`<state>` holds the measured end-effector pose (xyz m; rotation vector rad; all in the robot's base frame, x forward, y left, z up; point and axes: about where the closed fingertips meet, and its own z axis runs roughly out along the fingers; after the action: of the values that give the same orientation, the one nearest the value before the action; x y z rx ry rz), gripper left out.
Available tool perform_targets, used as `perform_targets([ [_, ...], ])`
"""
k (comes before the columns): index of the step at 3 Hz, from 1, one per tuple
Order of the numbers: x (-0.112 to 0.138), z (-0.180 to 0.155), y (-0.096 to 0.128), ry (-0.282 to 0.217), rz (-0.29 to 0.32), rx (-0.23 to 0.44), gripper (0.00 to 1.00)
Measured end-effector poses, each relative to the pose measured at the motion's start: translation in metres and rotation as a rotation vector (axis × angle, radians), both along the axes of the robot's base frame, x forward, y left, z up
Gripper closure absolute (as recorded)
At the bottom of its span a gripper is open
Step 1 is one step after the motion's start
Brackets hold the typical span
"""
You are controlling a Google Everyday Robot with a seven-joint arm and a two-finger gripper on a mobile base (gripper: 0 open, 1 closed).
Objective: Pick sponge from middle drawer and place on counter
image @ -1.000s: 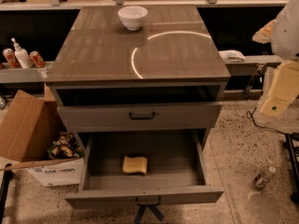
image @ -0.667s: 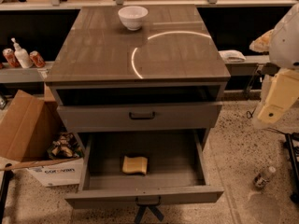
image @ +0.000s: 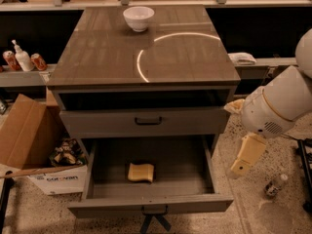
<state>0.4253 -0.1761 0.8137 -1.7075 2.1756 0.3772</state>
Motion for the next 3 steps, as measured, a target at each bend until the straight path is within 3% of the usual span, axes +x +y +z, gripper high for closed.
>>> perform_targets([
  [1,0.0,0.0,0.0,0.0,0.0,0.0,0.0],
  [2,0.001,-0.037,0.005,0.04,-0.007,-0.002,0.0],
  [3,0.01,-0.103,0.013,0.102,-0.015,0.078,0.0],
])
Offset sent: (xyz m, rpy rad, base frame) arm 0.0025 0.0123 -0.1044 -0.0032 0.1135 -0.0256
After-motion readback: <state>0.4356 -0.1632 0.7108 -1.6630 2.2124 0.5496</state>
